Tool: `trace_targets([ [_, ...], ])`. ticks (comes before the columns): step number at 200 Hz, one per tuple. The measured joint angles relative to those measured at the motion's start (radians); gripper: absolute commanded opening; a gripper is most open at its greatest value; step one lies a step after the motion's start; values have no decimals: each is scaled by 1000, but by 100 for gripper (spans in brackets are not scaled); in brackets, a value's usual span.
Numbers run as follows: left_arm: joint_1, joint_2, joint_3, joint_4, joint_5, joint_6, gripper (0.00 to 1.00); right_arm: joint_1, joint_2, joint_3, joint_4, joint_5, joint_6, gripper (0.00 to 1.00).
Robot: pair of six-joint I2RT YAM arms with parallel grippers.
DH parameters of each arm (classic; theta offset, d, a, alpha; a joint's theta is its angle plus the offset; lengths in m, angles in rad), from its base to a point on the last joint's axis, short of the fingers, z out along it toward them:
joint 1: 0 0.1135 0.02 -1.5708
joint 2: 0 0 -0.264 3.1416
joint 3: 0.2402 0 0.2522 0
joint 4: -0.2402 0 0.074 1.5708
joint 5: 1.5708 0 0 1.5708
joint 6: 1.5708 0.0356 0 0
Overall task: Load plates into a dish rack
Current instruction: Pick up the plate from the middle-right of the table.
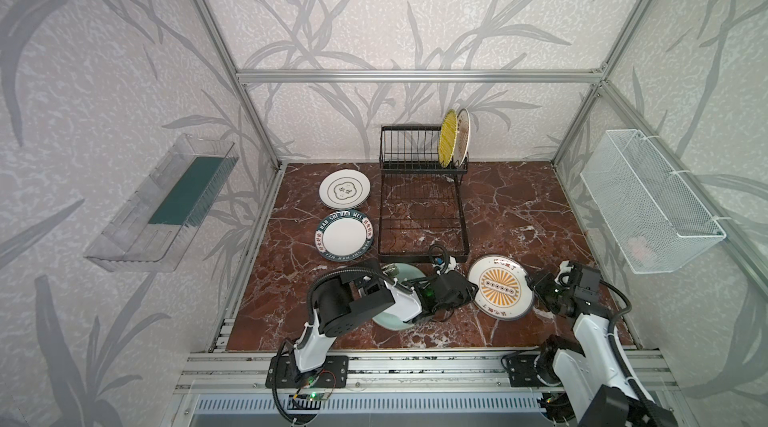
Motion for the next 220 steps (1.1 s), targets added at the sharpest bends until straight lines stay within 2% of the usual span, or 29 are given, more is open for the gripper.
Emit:
trace_targets([
  [27, 0, 5, 0, 8, 0, -3, 15, 5, -4, -3, 0, 0, 0, 51],
  [55, 0, 10, 0, 15, -1, -8, 0, 8, -13, -3, 0, 3, 0, 51],
  [127, 1, 10, 5, 17, -3, 10, 0, 13, -18, -3, 0, 18, 14, 50],
  [220, -18, -114, 25, -111, -58, 182, 0, 19, -7, 114, 19, -10, 74, 50],
])
